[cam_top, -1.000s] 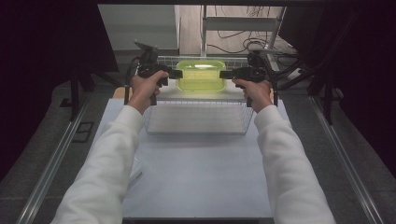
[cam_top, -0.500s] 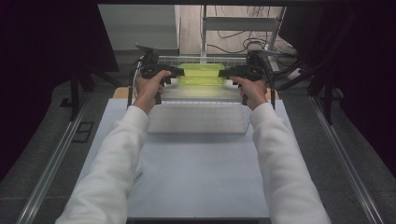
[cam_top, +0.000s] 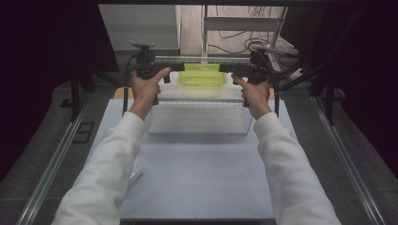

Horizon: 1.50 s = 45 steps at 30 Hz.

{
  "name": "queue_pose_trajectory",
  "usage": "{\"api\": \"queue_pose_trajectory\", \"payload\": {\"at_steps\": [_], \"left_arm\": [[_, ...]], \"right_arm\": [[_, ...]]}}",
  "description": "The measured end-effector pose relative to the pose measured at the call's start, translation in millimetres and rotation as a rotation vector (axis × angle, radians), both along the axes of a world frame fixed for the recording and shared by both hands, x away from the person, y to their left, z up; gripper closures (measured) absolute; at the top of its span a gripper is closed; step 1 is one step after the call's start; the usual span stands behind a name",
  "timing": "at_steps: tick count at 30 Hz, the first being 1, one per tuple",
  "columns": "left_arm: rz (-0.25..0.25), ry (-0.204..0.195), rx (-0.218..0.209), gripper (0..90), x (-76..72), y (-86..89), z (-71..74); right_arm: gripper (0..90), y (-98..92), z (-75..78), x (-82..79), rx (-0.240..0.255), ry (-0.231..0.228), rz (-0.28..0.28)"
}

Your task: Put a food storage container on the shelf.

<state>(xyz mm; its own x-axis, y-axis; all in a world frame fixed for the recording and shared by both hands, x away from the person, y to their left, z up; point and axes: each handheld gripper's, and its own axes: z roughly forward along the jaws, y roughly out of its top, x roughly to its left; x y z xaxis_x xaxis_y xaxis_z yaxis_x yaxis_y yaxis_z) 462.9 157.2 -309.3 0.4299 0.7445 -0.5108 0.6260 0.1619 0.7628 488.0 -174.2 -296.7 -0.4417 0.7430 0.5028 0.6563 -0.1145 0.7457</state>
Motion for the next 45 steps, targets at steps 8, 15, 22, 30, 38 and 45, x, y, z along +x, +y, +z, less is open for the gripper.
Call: {"api": "queue_pose_trajectory", "payload": {"at_steps": [8,15,22,30,38,45], "left_arm": [[-0.082,-0.031,0.010,22.8,-56.0,2.8,7.8],[-0.152,-0.075,0.079,22.9,-110.3,0.6,-1.5],[-0.210,-0.062,0.107,24.0,-153.9,4.3,-30.1],[-0.210,-0.009,0.146,23.9,-189.2,19.3,-72.9],[-0.204,0.039,0.165,24.4,-212.6,32.0,-107.9],[-0.212,0.096,0.193,24.4,-217.1,31.3,-129.4]], "right_arm": [[23.0,-18.5,6.1,-42.0,-0.127,-0.126,0.084],[23.1,-43.8,-11.7,-82.7,-0.115,-0.155,0.170],[23.1,-53.4,-32.6,-128.3,-0.111,-0.208,0.245],[22.9,-56.0,-74.3,-170.4,-0.123,-0.177,0.298],[22.9,-58.4,-118.7,-193.5,-0.199,-0.088,0.323],[22.9,-58.7,-151.2,-202.2,-0.251,-0.019,0.333]]}}
